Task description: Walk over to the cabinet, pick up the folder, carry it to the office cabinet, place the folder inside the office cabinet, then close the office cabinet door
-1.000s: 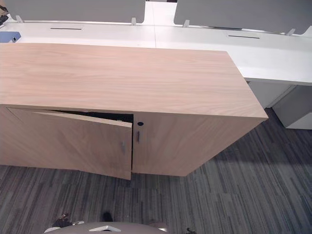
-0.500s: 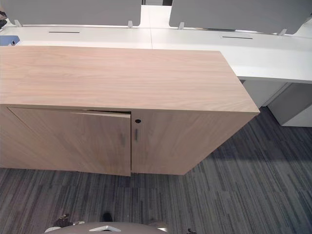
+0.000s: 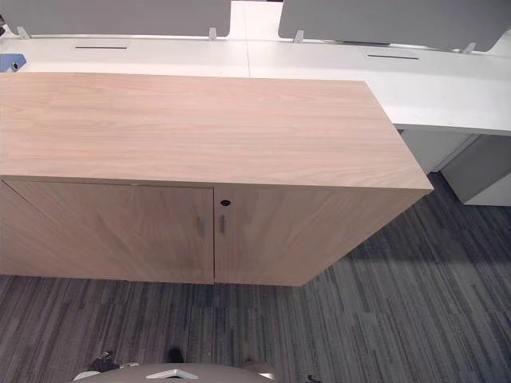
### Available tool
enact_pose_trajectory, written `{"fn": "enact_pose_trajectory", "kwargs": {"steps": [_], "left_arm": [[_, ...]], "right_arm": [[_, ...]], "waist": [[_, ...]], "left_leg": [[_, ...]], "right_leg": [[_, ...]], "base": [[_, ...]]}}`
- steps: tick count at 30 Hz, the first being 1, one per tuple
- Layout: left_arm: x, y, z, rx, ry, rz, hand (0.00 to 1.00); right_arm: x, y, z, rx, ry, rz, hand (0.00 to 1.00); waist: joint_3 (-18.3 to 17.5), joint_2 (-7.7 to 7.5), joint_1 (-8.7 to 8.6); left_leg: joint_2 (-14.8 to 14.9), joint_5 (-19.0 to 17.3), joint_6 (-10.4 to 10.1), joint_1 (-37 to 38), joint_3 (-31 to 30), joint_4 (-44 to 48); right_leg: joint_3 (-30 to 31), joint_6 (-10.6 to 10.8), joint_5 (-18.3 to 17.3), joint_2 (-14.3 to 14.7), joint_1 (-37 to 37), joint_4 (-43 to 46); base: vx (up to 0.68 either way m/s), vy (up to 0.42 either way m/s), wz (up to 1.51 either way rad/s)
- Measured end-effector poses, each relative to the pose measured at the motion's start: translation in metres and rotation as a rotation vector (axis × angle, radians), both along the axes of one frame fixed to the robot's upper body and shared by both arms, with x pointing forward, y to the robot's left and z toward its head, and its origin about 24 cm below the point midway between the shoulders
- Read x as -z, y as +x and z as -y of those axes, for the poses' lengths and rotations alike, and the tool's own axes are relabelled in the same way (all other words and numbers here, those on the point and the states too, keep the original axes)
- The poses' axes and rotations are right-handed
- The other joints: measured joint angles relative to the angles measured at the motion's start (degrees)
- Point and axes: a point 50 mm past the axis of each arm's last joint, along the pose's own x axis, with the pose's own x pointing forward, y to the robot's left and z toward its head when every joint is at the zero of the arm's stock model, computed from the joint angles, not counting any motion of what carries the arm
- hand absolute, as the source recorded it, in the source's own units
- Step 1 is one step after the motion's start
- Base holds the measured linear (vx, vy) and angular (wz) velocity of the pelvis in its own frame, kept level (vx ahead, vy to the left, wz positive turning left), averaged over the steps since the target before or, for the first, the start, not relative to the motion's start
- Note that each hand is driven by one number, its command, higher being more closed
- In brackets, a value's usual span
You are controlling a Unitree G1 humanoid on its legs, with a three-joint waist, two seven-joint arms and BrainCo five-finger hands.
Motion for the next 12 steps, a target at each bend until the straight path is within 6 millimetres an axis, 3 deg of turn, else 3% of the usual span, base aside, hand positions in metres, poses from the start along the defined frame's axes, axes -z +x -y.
{"fn": "enact_pose_trajectory", "kwargs": {"steps": [12], "left_arm": [[0.0001, -0.0005, 0.0000, -0.001, 0.000, -0.001, 0.00]], "right_arm": [[0.0000, -0.0004, 0.0002, 0.001, -0.001, -0.001, 0.00]], "waist": [[-0.1, -0.08, -0.07]], "left_leg": [[-0.4, 0.0, -0.5, -0.1, -0.5, 0.0]], "right_leg": [[-1.1, -0.4, -0.7, -0.7, -0.3, 0.5]], "base": [[-0.02, 0.001, 0.03]]}}
